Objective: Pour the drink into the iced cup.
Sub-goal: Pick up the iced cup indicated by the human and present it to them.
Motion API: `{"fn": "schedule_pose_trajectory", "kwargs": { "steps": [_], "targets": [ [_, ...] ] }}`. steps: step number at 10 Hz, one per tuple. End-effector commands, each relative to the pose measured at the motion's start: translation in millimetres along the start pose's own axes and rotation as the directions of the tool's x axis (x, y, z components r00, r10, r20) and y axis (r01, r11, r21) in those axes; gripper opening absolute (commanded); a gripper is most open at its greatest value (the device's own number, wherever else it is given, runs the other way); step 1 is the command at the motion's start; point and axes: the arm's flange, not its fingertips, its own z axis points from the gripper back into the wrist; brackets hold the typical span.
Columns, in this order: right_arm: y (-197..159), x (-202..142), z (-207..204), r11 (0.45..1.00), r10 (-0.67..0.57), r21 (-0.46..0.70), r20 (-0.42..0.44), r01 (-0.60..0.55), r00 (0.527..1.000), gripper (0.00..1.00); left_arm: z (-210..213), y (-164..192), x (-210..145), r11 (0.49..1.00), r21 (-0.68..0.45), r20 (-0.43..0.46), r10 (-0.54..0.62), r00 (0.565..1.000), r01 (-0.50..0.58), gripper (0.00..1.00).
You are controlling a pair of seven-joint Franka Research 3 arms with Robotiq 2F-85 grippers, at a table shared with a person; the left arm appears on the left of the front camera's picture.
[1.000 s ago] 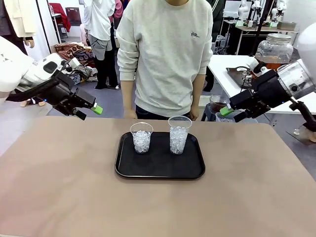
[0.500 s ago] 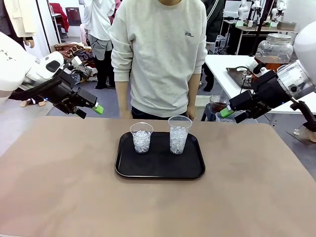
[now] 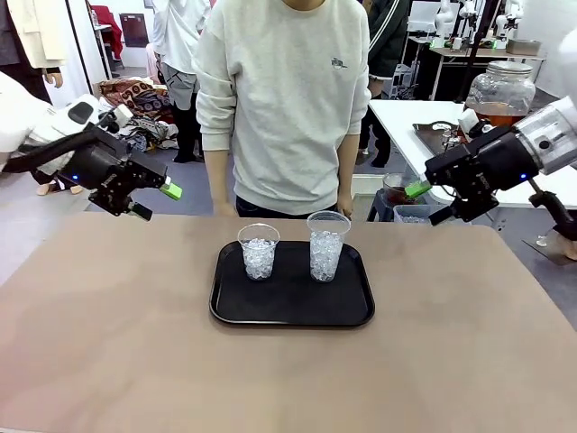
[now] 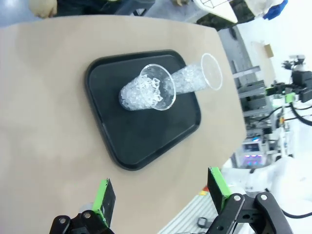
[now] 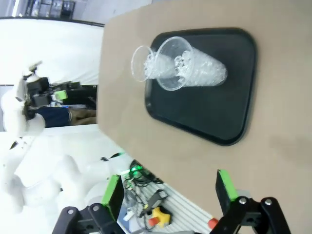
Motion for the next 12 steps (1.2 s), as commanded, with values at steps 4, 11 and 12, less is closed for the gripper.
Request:
{"fn": "schedule_pose_trajectory", "kwargs": {
  "steps": [4, 11, 12],
  "targets": [
    [-33.6, 23.2, 17.6, 0.960, -0.186, 0.204, -0.052, 0.193, 0.981, 1.00, 1.5, 39.1, 16.4, 0.943, -0.223, -0.076, 0.235, 0.969, -0.246, 1.00],
    [-83.9, 37.1, 10.3, 0.905, -0.238, 0.346, -0.067, 0.246, 0.969, 1.00, -18.6, 84.0, 14.6, 0.896, -0.403, 0.005, 0.203, 0.979, -0.184, 1.00],
    [-86.6, 38.8, 9.5, 0.898, -0.241, 0.362, -0.070, 0.250, 0.968, 1.00, -20.0, 88.2, 14.5, 0.893, -0.405, -0.001, 0.212, 0.977, -0.194, 1.00]
  ]
}}
